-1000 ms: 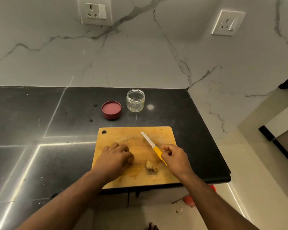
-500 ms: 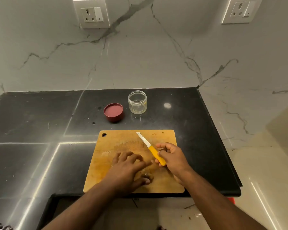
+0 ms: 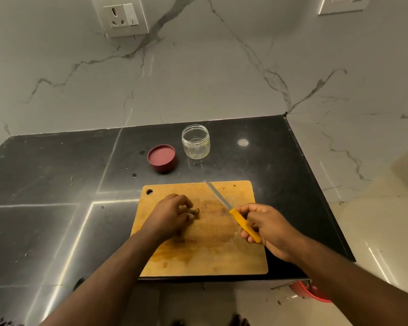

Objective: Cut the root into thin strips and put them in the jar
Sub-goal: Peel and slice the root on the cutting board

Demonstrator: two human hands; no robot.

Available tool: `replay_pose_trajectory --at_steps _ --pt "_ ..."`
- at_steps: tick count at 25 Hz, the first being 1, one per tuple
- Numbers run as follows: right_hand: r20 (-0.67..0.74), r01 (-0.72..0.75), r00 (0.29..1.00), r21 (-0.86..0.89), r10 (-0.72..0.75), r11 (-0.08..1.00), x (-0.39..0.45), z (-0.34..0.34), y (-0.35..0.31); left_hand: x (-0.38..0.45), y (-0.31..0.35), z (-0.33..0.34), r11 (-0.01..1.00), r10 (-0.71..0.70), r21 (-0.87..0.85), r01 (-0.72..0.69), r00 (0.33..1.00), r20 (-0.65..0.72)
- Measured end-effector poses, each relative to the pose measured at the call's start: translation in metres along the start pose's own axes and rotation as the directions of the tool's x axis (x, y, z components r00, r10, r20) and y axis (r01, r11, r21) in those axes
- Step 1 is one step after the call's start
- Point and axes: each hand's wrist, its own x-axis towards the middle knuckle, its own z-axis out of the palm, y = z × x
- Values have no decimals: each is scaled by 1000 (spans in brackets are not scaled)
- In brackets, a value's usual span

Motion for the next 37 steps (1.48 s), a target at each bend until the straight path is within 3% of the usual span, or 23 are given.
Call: replay_pose_trajectory --at_steps 8,11,14,16,19,37 --pt "-147 44 989 161 -20 986 -25 46 21 11 -17 2 997 52 -64 -51 999 15" --pt "-226 32 974 36 -23 999 -29 60 34 14 -22 0 994 64 -90 -59 996 56" --pt "-272 69 954 -196 -122 978 -31 63 43 13 -27 0 989 115 -101 -110 992 46" --pt "-252 107 943 -390 -218 914 -32 65 46 12 -27 1 983 131 -131 -130 991 4" --pt "-227 142 928 -519 -297 843 -30 71 46 14 -26 5 971 142 -190 -142 990 -14" --pt "-43 275 900 -715 -433 643 -15 77 34 14 -20 12 974 58 -218 -67 997 -45"
